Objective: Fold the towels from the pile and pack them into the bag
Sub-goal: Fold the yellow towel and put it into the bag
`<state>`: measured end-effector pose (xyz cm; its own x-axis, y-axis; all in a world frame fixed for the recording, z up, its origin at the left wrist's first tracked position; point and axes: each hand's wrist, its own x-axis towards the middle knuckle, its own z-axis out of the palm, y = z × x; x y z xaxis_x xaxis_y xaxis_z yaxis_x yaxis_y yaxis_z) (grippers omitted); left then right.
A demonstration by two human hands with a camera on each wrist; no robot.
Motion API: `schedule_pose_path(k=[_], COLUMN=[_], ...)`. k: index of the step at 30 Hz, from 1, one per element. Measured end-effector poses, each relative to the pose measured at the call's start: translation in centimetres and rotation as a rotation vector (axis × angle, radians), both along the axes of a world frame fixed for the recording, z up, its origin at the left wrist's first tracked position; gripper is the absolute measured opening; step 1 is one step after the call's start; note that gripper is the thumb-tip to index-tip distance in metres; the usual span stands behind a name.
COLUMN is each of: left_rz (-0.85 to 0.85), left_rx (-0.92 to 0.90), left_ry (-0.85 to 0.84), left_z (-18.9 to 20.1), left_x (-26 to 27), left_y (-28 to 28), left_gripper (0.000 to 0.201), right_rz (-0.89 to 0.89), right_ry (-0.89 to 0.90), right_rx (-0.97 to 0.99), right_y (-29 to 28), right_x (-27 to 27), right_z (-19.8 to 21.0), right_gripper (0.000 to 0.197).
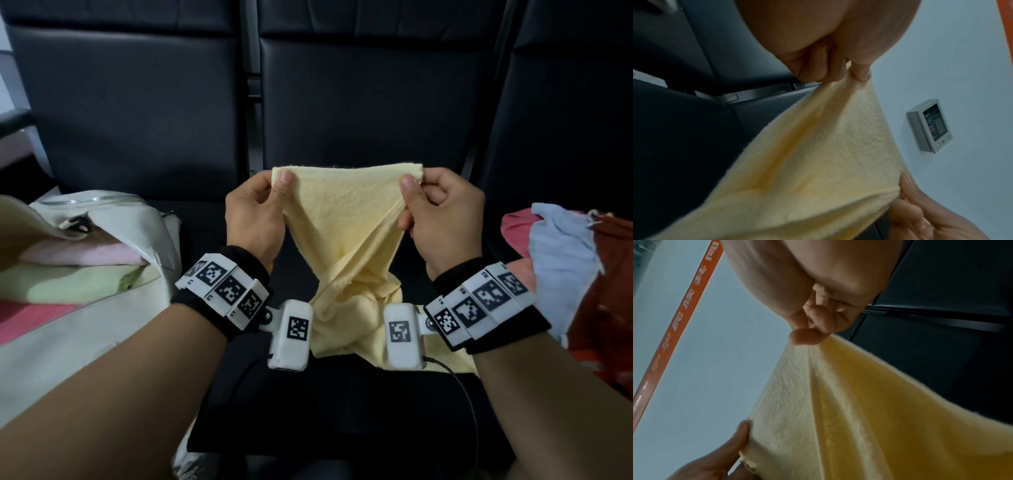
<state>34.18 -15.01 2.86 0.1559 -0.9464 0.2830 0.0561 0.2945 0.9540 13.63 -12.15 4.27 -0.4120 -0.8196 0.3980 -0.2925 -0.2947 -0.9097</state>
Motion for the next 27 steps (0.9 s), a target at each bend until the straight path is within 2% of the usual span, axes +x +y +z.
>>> schedule_pose_path(k=[6, 12, 20, 23, 27], left_rz=[-0.025, -0.029, -0.091, -0.099, -0.097], left_rx=[-0.044, -0.083, -0.186, -0.291, -0.384], left_ry=[0.066, 0.083, 0.242, 0.189, 0.164], left_z=[2.0, 5.2, 13.3, 16.5, 21.2], left_x=[-0.5, -1.1, -2.3, -1.8, -1.4], left_y=[2.0, 5.0, 8.9, 11.4, 14.8], left_gripper=[0.025, 0.022, 0.017, 0.02, 0.016], right_rz=[0.047, 0.026, 0.011, 0.031, 0.025], right_ry=[0.014, 0.0, -0.003, -0.007, 0.009], right_rx=[-0.031, -0.091, -0.186, -0.251, -0.302], right_y=[2.3, 4.9, 9.7, 12.1, 15.3], right_x=[-0.3, -1.0, -2.0, -2.1, -1.6], right_z=[1.8, 4.9, 12.3, 15.6, 20.1], right_gripper=[0.011, 0.007, 0.01, 0.014, 0.009])
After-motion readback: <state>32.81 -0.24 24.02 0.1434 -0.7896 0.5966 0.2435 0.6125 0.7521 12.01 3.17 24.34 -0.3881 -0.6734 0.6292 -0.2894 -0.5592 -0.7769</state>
